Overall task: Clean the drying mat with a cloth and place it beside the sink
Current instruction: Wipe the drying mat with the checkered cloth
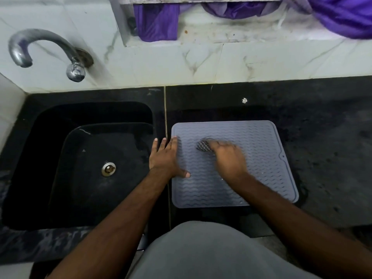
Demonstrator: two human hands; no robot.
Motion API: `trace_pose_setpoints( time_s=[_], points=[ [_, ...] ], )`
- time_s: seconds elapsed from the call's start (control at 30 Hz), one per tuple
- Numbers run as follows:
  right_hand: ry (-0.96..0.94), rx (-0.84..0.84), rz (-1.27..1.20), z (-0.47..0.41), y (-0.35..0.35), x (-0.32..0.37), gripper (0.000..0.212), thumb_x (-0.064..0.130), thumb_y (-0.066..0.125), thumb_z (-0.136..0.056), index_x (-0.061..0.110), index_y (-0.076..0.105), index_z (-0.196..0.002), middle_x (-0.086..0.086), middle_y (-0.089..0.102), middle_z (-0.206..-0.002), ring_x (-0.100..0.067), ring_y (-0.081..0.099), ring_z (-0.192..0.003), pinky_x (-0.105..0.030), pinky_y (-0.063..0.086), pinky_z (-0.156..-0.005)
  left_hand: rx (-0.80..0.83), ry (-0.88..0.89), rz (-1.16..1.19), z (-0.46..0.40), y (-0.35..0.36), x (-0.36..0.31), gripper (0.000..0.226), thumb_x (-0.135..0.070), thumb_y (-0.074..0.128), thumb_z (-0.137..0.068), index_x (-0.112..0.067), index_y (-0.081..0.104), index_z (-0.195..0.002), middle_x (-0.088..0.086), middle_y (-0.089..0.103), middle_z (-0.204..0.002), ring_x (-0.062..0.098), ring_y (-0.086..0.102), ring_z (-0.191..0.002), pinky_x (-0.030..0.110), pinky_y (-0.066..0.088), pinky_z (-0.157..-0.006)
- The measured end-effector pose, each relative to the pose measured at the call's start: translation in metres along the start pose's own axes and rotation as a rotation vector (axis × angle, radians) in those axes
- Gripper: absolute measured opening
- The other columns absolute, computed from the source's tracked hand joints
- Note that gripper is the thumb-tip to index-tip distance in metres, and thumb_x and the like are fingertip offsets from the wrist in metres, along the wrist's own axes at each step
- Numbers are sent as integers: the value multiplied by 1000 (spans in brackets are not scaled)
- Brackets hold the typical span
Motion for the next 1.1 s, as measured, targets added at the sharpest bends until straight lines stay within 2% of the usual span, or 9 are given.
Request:
trace_pose_setpoints(
  time_s=[0.07,0.17,0.23,0.33,0.47,0.6,0.9,1.0,1.1],
  points=[
    [-140,23,-140,-5,8,43,62,9,55,-90,29,44,-148,-1,55,-145,-25,49,-133,-43,34,-109,19,-14,-78,-2,-2,-2,145,-85,70,-60,-14,-4,-163,0,9,-171,22,-2,-158,49,-17,-124],
    [-316,179,-132,-5,45,85,62,26,57,-96,29,35,-154,4,31,-163,-19,22,-151,-40,17,-120,40,-32,-175,-4,-4,-7,144,-87,68,-60,-13,0,-163,2,9,-171,23,-1,-158,49,-16,-124],
    [-318,201,-78,-5,57,80,62,31,56,-97,32,32,-154,7,29,-163,-17,23,-151,-39,20,-120,59,-45,-202,-4,-5,-8,143,-87,67,-61,-13,0,-163,2,9,-171,24,0,-158,49,-16,-124],
    [-326,153,9,-3,53,54,61,21,57,-96,37,36,-151,10,39,-158,-19,36,-145,-43,29,-116,93,-69,-263,-4,-7,-10,143,-88,66,-62,-12,-1,-163,3,9,-171,25,1,-158,49,-17,-124],
    [-248,114,44,2,40,-4,58,14,49,-100,40,37,-151,13,40,-157,-19,37,-143,-39,24,-118,150,-106,-366,-1,-10,-13,142,-88,64,-65,-9,-4,-162,5,9,-171,28,6,-158,51,-18,-123],
    [-155,103,82,12,25,-51,54,17,42,-102,39,39,-151,12,40,-157,-19,38,-143,-39,24,-118,211,-128,-492,-2,-13,-25,140,-86,64,-68,-4,-2,-161,10,12,-170,30,16,-156,54,-15,-123],
    [84,130,100,35,8,-171,50,22,42,-103,39,43,-149,13,40,-157,-18,36,-145,-36,23,-120,248,-42,-646,-9,-10,-41,139,-87,58,-71,7,3,-157,19,15,-168,31,13,-156,49,-6,-125],
    [222,96,8,40,6,-194,48,17,43,-102,31,47,-148,4,43,-156,-25,37,-144,-41,23,-121,232,-19,-624,-11,-9,-40,140,-87,60,-70,9,6,-157,22,18,-167,32,16,-156,47,-3,-125],
    [348,90,-31,43,11,-185,56,6,39,-100,22,36,-154,-6,35,-161,-30,29,-148,-45,17,-123,190,36,-603,-14,-11,-40,141,-90,59,-66,8,13,-157,22,26,-164,32,23,-154,48,0,-126]
  ],
)
Point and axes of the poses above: each hand's wrist, its own z-axis away from the middle knuckle, its own y-axis out of the palm, x = y × z, the point moved 10 cm from there along -z, towards the middle knuckle
